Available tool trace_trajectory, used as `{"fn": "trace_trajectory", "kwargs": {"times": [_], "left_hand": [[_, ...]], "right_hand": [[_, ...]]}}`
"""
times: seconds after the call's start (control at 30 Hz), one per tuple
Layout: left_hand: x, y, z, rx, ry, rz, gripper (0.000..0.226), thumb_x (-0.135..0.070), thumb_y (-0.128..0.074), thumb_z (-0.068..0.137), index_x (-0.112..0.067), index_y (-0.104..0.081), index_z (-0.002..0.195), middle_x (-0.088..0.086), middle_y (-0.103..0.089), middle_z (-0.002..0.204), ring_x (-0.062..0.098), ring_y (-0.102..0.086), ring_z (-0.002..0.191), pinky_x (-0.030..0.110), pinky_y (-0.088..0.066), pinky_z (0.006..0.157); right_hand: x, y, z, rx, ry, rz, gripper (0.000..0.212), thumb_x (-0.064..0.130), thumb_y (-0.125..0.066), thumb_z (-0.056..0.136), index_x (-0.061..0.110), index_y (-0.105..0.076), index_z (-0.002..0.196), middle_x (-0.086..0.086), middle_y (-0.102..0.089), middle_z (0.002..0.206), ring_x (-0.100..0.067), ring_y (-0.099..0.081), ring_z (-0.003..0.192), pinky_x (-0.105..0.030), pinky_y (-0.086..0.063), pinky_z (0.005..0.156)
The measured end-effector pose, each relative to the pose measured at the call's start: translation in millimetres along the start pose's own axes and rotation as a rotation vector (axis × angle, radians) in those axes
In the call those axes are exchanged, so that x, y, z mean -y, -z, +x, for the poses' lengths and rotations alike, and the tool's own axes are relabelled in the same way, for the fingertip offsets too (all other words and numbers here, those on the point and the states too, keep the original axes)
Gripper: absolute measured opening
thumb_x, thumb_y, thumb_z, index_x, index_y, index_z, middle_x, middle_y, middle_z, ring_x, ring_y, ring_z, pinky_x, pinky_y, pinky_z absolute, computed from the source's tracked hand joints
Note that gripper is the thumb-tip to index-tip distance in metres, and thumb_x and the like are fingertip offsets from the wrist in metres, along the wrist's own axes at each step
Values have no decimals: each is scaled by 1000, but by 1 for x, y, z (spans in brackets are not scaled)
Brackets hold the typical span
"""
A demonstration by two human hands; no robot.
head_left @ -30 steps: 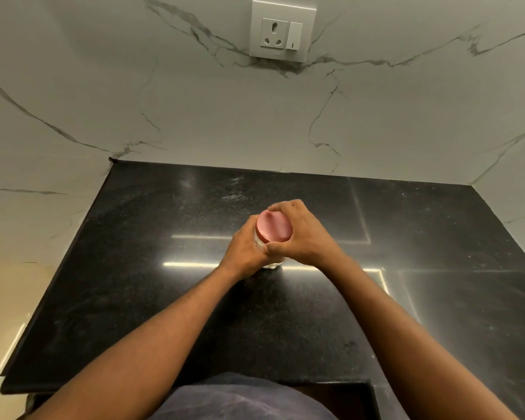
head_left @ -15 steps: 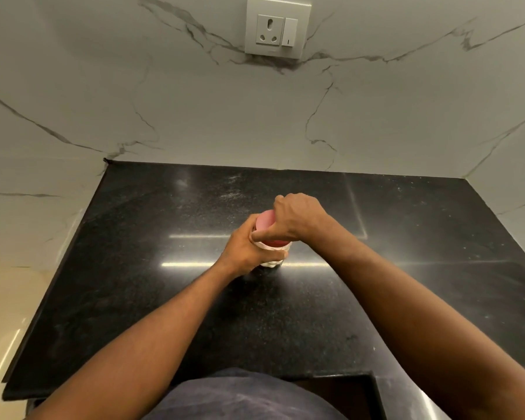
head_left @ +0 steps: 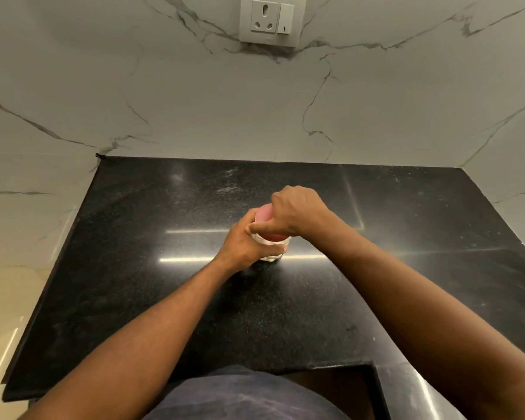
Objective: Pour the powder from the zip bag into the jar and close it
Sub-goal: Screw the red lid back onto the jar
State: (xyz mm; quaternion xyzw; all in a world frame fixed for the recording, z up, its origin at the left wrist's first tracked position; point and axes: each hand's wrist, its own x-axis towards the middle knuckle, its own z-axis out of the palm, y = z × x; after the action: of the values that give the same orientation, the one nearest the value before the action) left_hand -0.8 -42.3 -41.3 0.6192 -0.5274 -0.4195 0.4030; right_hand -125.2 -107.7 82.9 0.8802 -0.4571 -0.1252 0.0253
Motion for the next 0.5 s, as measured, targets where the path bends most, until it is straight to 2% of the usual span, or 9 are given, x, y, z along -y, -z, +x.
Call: {"fn": "trace_trajectory", "kwargs": {"times": [0.07,0.1,0.13,0.17,0.2,0.27,0.33,0.43,0.5], "left_hand": [[2,0,0,12,1,-14,97,-54,-99,51,-55,-48,134,-24,-66,124,2,-62,113,25,-55,84],[2,0,1,20,-5,-13,99,-56,-99,51,-51,-49,136,-22,-66,125,4,-63,115,26,-56,86],[3,1,1,30,-14,-3,98,-58,-99,52,-48,-49,137,-22,-66,125,4,-64,115,24,-55,87],[3,2,1,39,-16,12,97,-58,-99,52,-47,-49,135,-22,-66,123,1,-65,114,21,-55,88],[3,3,0,40,-4,21,96,-57,-99,52,-48,-49,133,-23,-64,122,-5,-64,111,17,-54,87],[1,4,-2,29,29,9,91,-53,-101,49,-60,-46,122,-27,-62,118,-21,-61,102,6,-51,78],[0,4,-3,14,24,3,88,-55,-100,49,-68,-45,116,-30,-62,116,-28,-58,100,0,-48,69],[-2,0,-5,-13,16,-9,87,-60,-98,49,-70,-46,118,-28,-65,119,-8,-63,108,13,-50,79],[-1,-1,-5,-19,34,-36,86,-67,-97,44,-78,-44,111,-31,-64,117,-9,-61,108,13,-48,78]], "right_hand": [[4,-1,-1,-55,-23,-97,91,97,-35,78,12,-66,83,-1,-53,62,-18,-54,55,-31,-46,57],[4,-2,-2,-67,-4,-99,94,97,-35,78,11,-69,92,-3,-59,68,-19,-57,60,-32,-47,60],[2,-2,-3,-44,32,-60,93,95,-41,78,13,-70,111,-5,-68,85,-22,-64,72,-35,-51,67],[0,-1,-4,26,93,2,90,88,-54,78,19,-61,135,-7,-70,112,-26,-69,93,-38,-55,77],[-2,1,-4,117,175,61,89,75,-69,78,28,-47,151,-7,-62,136,-28,-66,112,-41,-56,88],[-5,5,-6,199,288,103,91,45,-84,77,39,-39,156,-5,-52,149,-27,-61,123,-40,-56,94],[-7,6,-5,113,286,95,82,37,-83,76,38,-48,151,-3,-63,137,-22,-63,110,-34,-54,82],[-2,3,0,4,66,112,66,67,-72,78,21,-70,125,-2,-73,97,-22,-67,85,-30,-47,63],[5,-1,2,-28,-107,130,75,83,-55,82,12,-72,100,-2,-63,73,-23,-65,71,-31,-51,59]]}}
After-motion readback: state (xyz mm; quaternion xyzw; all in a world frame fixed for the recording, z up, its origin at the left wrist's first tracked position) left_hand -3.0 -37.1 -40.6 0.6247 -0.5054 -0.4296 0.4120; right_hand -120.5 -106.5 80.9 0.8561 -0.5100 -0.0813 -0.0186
